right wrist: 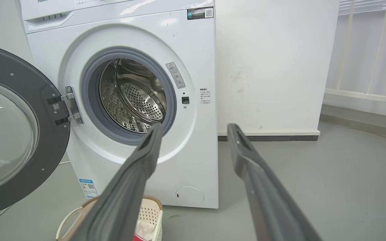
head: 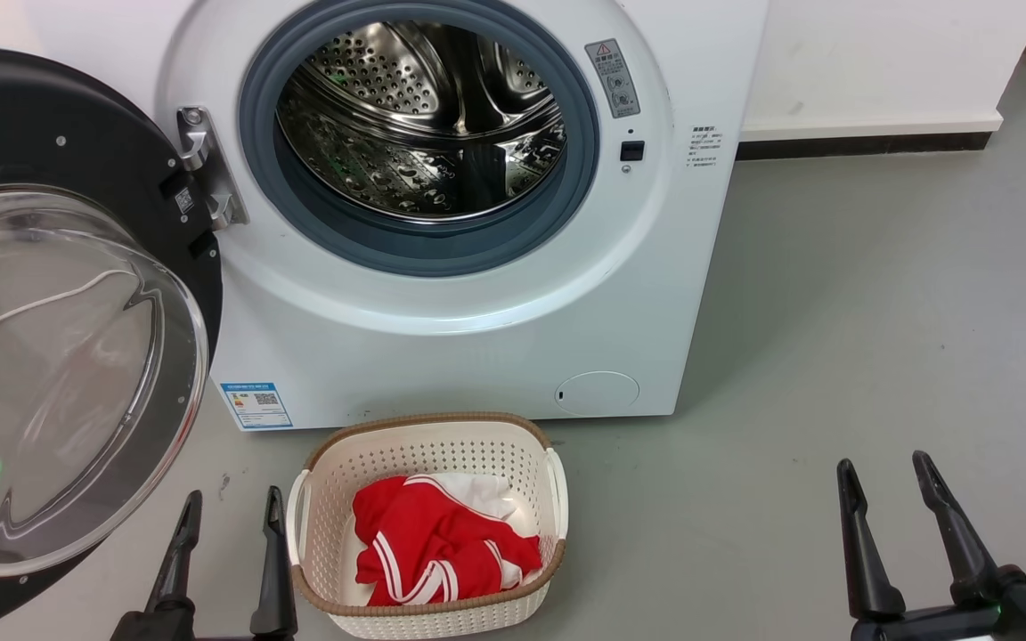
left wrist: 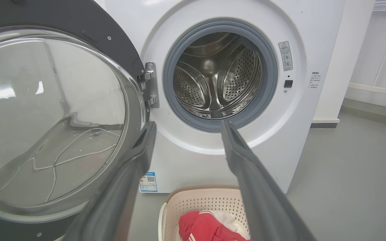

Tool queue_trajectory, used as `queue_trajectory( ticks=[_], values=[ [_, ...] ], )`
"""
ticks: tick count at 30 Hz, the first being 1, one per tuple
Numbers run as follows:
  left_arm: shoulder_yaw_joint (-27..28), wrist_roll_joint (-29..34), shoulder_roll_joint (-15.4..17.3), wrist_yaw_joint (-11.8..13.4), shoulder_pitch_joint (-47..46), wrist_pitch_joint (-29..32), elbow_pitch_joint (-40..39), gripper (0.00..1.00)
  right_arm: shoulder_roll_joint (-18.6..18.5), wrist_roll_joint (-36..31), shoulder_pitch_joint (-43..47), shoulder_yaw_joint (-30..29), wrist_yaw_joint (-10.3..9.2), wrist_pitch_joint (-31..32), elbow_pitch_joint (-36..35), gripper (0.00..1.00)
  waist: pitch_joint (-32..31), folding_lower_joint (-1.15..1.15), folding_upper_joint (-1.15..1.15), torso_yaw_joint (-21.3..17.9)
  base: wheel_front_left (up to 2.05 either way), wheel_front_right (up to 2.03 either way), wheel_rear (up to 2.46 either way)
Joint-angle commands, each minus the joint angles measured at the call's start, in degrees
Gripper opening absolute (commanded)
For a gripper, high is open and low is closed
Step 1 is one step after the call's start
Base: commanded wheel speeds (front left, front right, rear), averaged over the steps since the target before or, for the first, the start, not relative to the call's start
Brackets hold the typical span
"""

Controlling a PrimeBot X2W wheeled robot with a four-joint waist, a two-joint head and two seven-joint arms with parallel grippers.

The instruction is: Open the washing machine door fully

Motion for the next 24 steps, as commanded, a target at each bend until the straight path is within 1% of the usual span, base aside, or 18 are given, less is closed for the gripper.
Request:
queue_trajectory(
  ticks=[1, 14, 16, 17, 22, 24],
  values=[
    [-0.17, -0.09, -0.03, -0.1, 0.53, -0.15, 0.18, 1.0, 0.08, -0.13, 0.87, 0.03, -0.06, -0.1, -0.28, 1.0, -0.01, 0.0, 0.0, -0.06, 0.0, 0.0, 0.0],
    [-0.12, 0.49, -0.04, -0.55, -0.55, -0.15, 1.05, 1.0, 0.08, 0.81, 0.92, 0.04, -0.06, -0.1, 0.87, 1.0, 0.0, 0.0, 0.0, 0.08, 0.0, 0.0, 0.0],
    [0.07, 0.87, -0.04, -0.06, -0.46, -0.15, 1.02, 1.0, 0.08, 0.91, 0.98, 0.04, -0.06, -0.1, 0.97, 1.0, -0.01, 0.0, 0.0, 0.09, 0.0, 0.0, 0.0],
    [0.04, 0.72, -0.01, 0.01, -0.19, 0.01, 0.98, 0.0, 0.0, 0.93, 0.49, 0.06, 0.0, 0.0, 0.89, 0.0, -0.01, 0.0, 0.0, 0.09, 0.0, 0.0, 0.0],
    [-0.23, 0.8, -0.13, 0.02, 0.27, 0.27, 3.76, 0.0, 0.0, 0.98, 0.92, 0.21, 0.0, 0.07, 3.5, 0.0, 0.0, 0.0, 0.0, 0.1, 0.0, 0.0, 0.0],
    [-0.32, -1.83, -0.06, -0.12, -0.09, 0.67, 3.95, 0.0, -0.12, 3.52, 0.65, 0.27, 0.0, 0.42, 3.7, 0.0, 0.04, 0.0, 0.0, 0.11, 0.0, 0.0, 0.0]
  ],
)
